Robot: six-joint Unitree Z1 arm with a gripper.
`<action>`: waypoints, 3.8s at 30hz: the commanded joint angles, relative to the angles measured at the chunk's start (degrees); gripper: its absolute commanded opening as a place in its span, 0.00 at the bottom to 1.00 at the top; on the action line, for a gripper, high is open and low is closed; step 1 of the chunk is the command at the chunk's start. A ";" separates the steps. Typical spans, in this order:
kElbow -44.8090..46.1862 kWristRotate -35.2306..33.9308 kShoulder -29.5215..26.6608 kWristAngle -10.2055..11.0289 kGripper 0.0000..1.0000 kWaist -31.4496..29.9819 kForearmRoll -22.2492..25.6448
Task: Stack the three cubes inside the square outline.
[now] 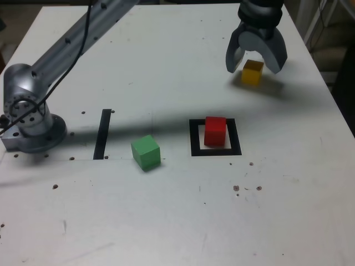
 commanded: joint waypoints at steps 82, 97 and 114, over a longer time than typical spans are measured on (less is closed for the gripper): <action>25.63 -22.35 -22.06 -3.21 0.31 -9.67 -1.43; 41.58 -34.66 -30.59 -6.60 0.31 -16.19 -11.47; 43.83 -40.98 -28.13 -6.85 0.31 -22.12 -14.04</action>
